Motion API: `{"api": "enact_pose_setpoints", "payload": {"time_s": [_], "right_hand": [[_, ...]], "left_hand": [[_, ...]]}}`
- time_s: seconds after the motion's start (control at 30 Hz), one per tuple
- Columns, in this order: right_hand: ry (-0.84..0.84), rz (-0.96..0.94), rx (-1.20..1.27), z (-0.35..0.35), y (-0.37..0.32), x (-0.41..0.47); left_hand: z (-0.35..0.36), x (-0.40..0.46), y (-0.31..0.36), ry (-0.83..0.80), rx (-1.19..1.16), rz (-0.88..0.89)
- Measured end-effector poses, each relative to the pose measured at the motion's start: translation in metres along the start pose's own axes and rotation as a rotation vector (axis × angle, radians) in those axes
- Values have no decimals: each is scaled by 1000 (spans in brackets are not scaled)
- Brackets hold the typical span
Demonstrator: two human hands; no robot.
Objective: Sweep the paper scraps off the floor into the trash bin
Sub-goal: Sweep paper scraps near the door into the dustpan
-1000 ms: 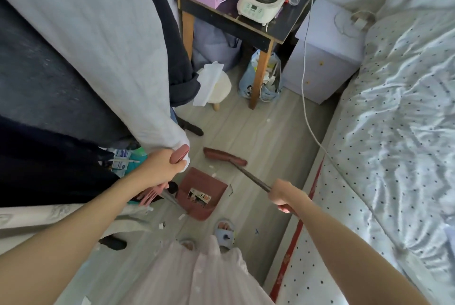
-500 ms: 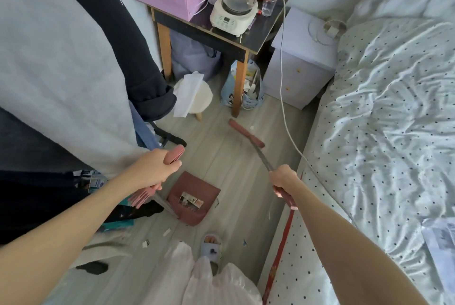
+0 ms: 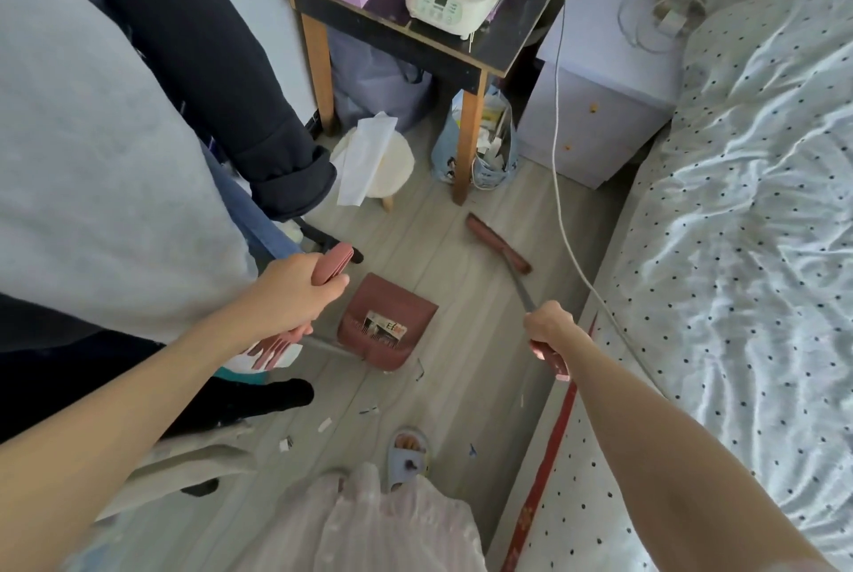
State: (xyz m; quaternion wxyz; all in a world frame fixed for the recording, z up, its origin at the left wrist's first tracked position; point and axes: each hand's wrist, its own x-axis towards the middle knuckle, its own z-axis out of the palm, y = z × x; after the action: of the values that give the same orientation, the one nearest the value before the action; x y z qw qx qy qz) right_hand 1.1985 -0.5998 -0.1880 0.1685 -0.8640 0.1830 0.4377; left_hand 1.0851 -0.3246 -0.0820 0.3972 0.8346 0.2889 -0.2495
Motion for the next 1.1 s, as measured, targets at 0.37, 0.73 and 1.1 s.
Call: {"api": "enact_pose_setpoints", "payload": {"time_s": [0.37, 0.73, 1.1], "right_hand": [[-138, -26, -196, 58, 41, -54], [-174, -4, -104, 153, 142, -172], [-205, 85, 462, 146, 185, -198]], "left_hand": [[-6, -48, -15, 61, 31, 28], [1, -136, -82, 34, 90, 116], [20, -174, -98, 31, 19, 131]]}}
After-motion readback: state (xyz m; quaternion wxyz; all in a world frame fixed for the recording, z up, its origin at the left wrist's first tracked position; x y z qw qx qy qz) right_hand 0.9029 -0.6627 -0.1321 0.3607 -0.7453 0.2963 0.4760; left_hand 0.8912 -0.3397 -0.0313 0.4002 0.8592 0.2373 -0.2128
